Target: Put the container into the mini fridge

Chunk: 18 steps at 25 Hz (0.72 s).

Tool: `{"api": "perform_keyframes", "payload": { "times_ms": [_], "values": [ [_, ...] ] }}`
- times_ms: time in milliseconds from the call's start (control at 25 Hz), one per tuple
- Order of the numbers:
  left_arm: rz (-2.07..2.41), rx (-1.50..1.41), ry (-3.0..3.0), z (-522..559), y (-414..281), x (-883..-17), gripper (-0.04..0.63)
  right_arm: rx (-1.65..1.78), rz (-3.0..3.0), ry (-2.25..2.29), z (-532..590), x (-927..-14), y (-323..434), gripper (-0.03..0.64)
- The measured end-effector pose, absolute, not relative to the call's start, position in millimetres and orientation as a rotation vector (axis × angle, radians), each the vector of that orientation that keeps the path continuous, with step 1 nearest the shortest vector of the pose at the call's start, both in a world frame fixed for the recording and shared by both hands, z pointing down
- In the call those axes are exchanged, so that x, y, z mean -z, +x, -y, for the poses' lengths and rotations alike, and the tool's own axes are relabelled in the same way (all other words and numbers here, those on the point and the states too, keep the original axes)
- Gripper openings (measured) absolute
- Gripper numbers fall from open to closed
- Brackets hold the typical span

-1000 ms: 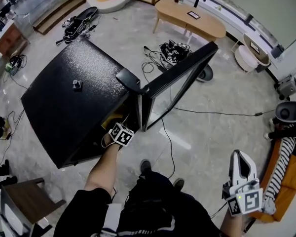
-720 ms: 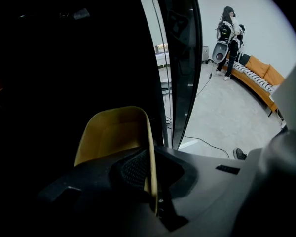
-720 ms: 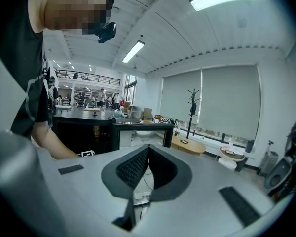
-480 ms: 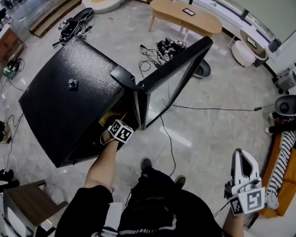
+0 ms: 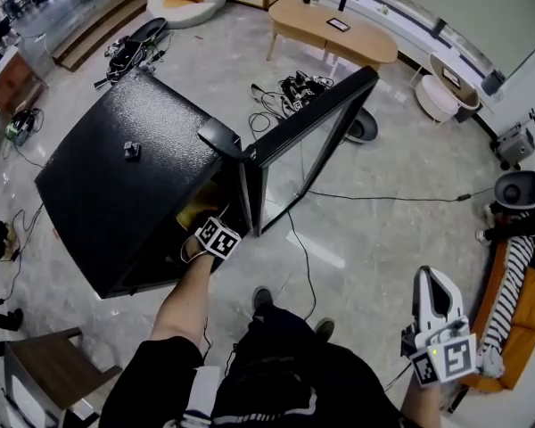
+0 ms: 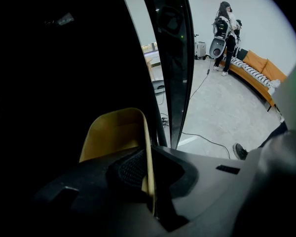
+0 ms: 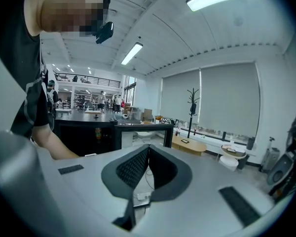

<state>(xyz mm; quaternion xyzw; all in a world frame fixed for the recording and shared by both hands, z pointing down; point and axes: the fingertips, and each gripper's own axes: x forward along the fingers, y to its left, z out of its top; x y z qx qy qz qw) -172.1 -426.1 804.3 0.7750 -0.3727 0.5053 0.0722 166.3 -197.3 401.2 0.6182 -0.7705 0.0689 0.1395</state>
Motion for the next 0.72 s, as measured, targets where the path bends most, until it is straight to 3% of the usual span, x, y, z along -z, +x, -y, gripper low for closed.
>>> {"api": "perform_keyframes", "payload": {
  "times_ms": [240, 400, 720],
  "values": [
    [1.134, -1.531, 2.342, 429, -173, -800, 0.018, -0.183, 2.234, 1.791, 198, -397, 166, 0.017],
    [1.154, -1.532, 2.345, 432, -175, -798, 0.113, -0.180, 2.237, 1.789, 197, -397, 164, 0.017],
    [1.202, -1.485, 2.369, 431, -177, -782, 0.146, -0.172, 2.253, 1.786, 199, -393, 162, 0.017]
  ]
}}
